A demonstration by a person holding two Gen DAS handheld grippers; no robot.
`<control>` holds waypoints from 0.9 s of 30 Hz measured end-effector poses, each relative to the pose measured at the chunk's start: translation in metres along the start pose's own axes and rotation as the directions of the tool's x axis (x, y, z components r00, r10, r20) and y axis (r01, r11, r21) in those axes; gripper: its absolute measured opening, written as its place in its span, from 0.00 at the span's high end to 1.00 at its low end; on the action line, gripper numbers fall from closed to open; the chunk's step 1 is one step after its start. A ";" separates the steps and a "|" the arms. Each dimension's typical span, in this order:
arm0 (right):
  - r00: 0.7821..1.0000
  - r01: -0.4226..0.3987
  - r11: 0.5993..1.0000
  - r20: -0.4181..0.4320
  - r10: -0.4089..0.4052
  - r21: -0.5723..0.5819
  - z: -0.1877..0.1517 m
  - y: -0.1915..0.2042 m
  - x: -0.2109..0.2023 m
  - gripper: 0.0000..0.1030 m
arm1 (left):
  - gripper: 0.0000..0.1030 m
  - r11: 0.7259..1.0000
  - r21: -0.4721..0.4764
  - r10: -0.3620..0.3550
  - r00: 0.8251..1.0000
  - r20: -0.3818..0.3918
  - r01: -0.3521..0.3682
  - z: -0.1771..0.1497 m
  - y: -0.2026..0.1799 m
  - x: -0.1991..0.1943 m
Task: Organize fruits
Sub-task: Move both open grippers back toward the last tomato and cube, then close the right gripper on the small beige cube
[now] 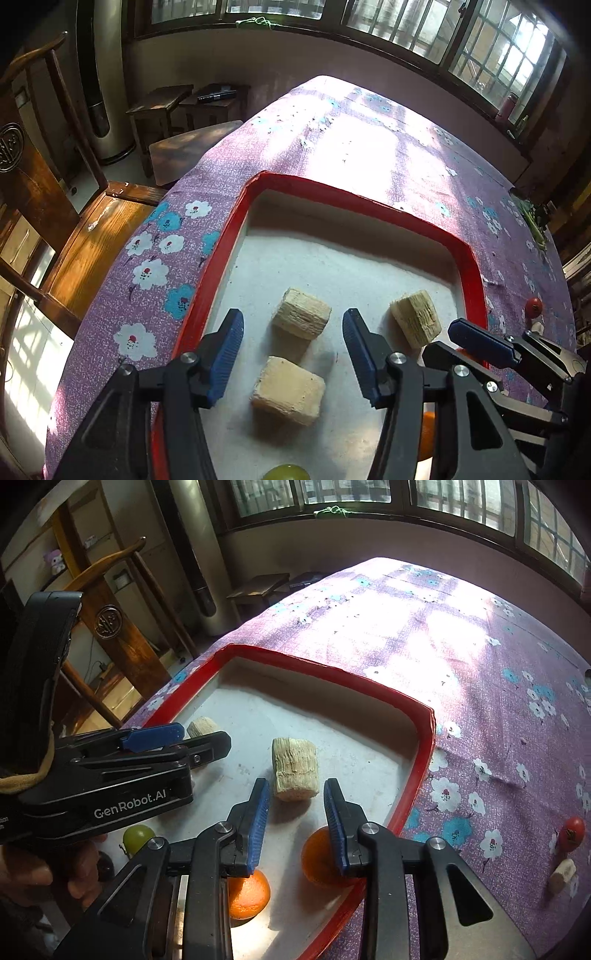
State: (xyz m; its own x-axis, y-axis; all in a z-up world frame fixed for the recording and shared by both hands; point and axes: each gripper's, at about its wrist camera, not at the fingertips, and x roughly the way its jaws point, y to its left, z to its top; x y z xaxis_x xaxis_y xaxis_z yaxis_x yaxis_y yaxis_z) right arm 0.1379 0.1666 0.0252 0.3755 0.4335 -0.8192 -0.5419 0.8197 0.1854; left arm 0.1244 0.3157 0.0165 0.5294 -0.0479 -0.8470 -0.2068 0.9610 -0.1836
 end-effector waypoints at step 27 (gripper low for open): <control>0.977 0.168 0.934 0.074 -0.201 0.317 -0.088 -0.186 -0.086 0.59 | 0.34 0.987 0.140 -0.079 0.997 0.021 0.076 -0.049 -0.125 -0.060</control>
State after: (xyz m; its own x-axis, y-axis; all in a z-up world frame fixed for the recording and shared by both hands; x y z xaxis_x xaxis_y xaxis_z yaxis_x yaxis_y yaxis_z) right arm 0.1404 -0.0555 0.0134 0.5315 0.2864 -0.7972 -0.2046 0.9566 0.2073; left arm 0.0783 0.1854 0.0658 0.5613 -0.1183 -0.8191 -0.0487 0.9833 -0.1754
